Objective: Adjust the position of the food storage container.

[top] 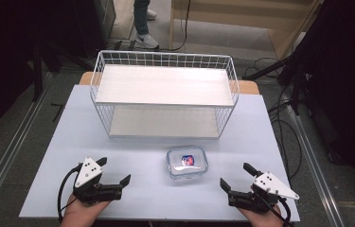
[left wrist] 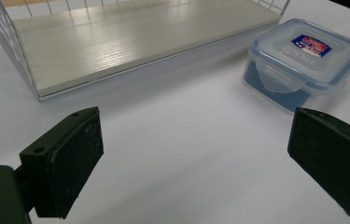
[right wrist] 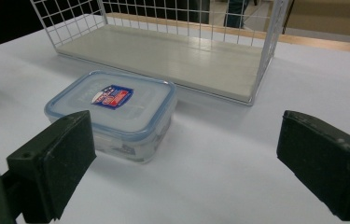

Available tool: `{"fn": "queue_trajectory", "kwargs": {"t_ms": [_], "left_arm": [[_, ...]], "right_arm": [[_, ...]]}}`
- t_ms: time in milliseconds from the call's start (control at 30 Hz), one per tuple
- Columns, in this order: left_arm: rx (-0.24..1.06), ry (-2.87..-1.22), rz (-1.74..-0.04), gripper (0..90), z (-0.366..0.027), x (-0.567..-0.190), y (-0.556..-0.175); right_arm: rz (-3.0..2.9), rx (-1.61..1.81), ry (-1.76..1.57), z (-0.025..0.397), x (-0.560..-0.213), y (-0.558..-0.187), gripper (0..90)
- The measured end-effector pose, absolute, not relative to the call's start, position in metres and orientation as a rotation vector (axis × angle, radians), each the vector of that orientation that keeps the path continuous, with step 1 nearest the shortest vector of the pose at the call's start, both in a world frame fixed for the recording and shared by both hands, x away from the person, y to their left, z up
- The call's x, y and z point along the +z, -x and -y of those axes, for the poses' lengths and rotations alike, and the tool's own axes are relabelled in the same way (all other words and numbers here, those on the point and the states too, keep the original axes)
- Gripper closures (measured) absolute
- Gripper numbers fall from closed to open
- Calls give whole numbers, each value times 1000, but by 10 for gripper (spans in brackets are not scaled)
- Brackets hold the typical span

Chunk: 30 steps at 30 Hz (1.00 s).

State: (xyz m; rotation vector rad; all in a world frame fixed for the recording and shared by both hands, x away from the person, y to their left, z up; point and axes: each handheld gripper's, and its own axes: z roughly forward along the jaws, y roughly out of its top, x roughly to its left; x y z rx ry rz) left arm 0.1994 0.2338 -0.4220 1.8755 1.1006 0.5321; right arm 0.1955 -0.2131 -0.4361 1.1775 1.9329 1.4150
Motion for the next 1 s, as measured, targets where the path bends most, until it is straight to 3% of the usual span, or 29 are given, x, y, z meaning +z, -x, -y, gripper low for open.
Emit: {"fn": "queue_trajectory", "kwargs": {"t_ms": [567, 767, 800, 833, 867, 900, 1000], "left_arm": [[522, -1866, -1115, 36, -237, -423, -201], [514, -1870, -1107, 35, -237, -424, -201], [514, -1872, -1106, 35, -237, -424, -202], [514, -1872, -1106, 35, -237, -424, -202], [514, -1872, -1107, 35, -237, -424, -202], [512, -1873, -1107, 35, -237, -424, -202], [513, -1872, -1102, 35, -237, -424, -202]], "right_arm": [[-1943, 1426, -1188, 212, -437, -196, 110], [-1943, 1417, -1217, 214, -435, -198, 220], [-1936, 1414, -1235, 215, -435, -200, 288], [-1936, 1414, -1235, 215, -435, -200, 288], [-1933, 1410, -1244, 216, -436, -203, 373], [-1933, 1410, -1244, 216, -436, -203, 373], [-1940, 1415, -1267, 215, -438, -212, 510]]}}
